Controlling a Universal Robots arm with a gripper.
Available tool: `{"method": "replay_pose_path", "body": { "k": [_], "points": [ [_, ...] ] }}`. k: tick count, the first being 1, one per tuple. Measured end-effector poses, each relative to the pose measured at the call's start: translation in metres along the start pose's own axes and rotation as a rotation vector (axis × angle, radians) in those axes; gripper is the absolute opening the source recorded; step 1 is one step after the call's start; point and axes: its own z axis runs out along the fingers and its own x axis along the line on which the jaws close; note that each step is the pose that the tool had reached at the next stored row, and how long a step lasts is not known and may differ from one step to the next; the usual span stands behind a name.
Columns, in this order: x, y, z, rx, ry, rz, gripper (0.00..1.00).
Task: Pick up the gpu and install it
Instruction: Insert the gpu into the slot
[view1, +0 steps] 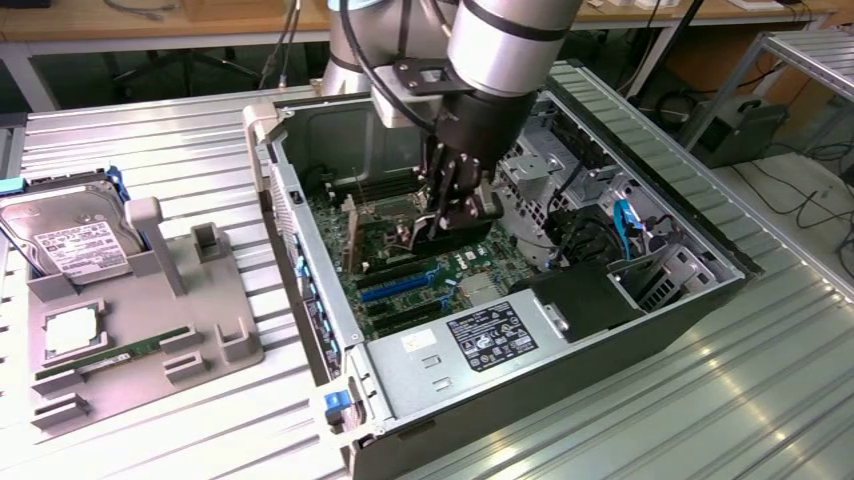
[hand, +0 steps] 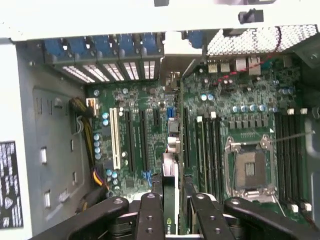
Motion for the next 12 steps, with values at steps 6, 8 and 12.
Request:
{"method": "replay_pose_path", "body": {
  "k": [6,8,12],
  "points": [
    [0.001,0.0104,0.0121,0.0010,0.0009,-0.017,0.26],
    [0.001,0.0109,0.0159,0.0013,0.0016,-0.029,0.26],
    [-0.003,0.0109,0.0234,0.0012,0.0027,-0.049,0.26]
  ]
}}
